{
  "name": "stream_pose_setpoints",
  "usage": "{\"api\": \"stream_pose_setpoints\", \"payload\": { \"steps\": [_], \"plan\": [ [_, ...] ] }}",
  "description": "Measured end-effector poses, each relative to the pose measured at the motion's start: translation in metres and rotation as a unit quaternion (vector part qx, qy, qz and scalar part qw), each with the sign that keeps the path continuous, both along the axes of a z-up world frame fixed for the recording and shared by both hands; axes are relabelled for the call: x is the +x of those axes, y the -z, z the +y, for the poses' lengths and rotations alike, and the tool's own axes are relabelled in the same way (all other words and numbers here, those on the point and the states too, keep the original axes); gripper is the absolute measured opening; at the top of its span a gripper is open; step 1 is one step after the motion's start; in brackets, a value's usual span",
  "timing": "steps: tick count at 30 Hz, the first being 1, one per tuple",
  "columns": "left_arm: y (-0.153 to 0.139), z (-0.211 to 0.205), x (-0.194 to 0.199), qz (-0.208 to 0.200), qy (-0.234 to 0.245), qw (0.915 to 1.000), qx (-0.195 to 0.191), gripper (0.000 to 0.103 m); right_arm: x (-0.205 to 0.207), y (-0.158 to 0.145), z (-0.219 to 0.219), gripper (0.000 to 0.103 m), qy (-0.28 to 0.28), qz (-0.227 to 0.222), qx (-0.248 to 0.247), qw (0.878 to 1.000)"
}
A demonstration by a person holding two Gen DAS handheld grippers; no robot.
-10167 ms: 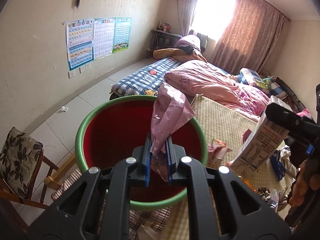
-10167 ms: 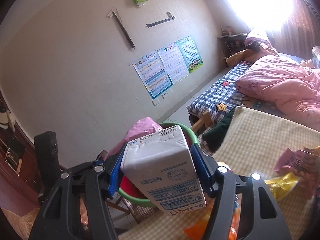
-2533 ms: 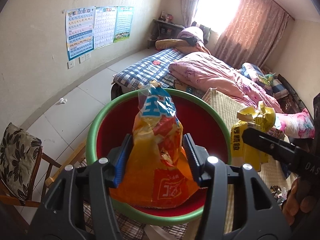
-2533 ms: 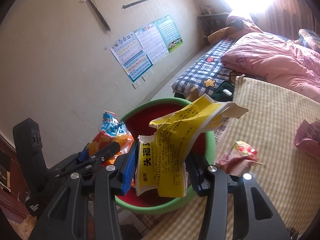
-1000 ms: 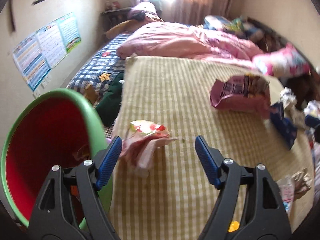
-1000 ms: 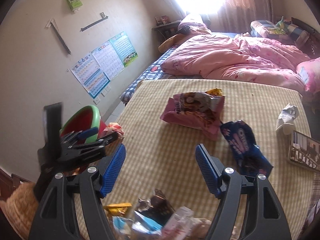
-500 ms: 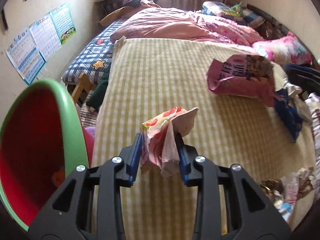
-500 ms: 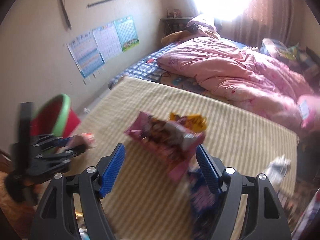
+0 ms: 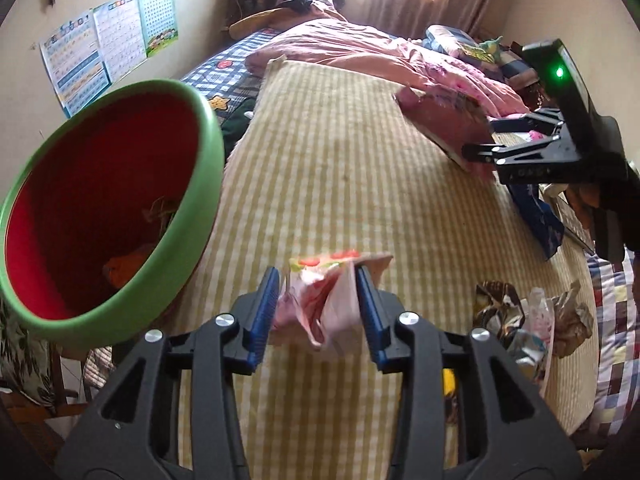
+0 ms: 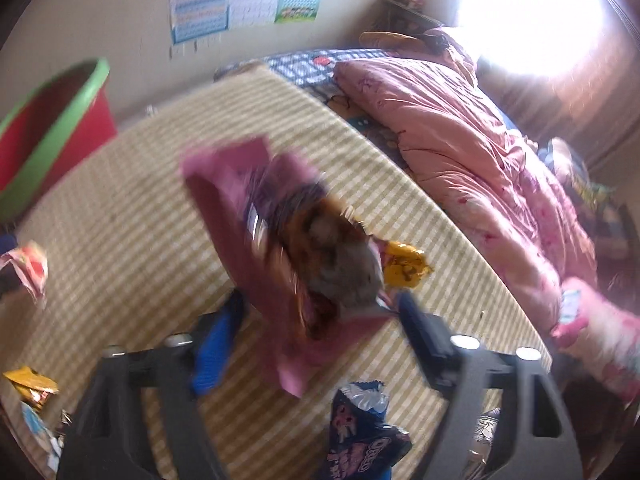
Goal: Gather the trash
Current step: 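Grasp the pink snack bag with the right tool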
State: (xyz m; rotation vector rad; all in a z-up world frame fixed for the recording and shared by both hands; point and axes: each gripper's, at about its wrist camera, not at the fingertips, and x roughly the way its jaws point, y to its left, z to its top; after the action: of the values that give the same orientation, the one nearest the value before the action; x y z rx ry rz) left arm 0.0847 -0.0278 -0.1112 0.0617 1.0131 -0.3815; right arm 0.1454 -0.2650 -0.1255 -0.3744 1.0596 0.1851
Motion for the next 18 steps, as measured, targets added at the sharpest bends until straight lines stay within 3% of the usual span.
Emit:
{"api": "stream_pose_setpoints", "payload": {
  "steps": [3,6,10,14,17,18],
  "plan": [
    [0.000,0.005,0.000,-0.001,-0.009,1.0000,-0.004,0.052,-0.006,0.002,0.003,0.053,-0.001,-0.002,0.026,1.000],
    [-0.001,0.006,-0.001,-0.002,-0.009,0.9999,-0.011,0.054,-0.015,-0.003,0.002,0.051,0.009,0.004,0.097,0.995],
    [-0.004,0.007,-0.006,-0.010,0.004,0.9995,-0.028,0.059,-0.032,-0.016,0.010,0.051,0.025,0.004,0.137,0.990],
    [0.001,0.004,-0.006,-0.006,0.010,0.9995,-0.031,0.059,-0.054,-0.027,0.017,0.051,0.060,-0.002,0.190,0.980],
    [0.011,0.003,-0.002,0.008,0.014,0.9995,-0.028,0.059,-0.075,-0.036,0.020,0.051,0.095,-0.014,0.244,0.965],
    [0.016,0.002,-0.001,0.019,0.015,0.9992,-0.031,0.055,-0.083,-0.040,0.025,0.051,0.101,-0.021,0.250,0.963]
  ]
}}
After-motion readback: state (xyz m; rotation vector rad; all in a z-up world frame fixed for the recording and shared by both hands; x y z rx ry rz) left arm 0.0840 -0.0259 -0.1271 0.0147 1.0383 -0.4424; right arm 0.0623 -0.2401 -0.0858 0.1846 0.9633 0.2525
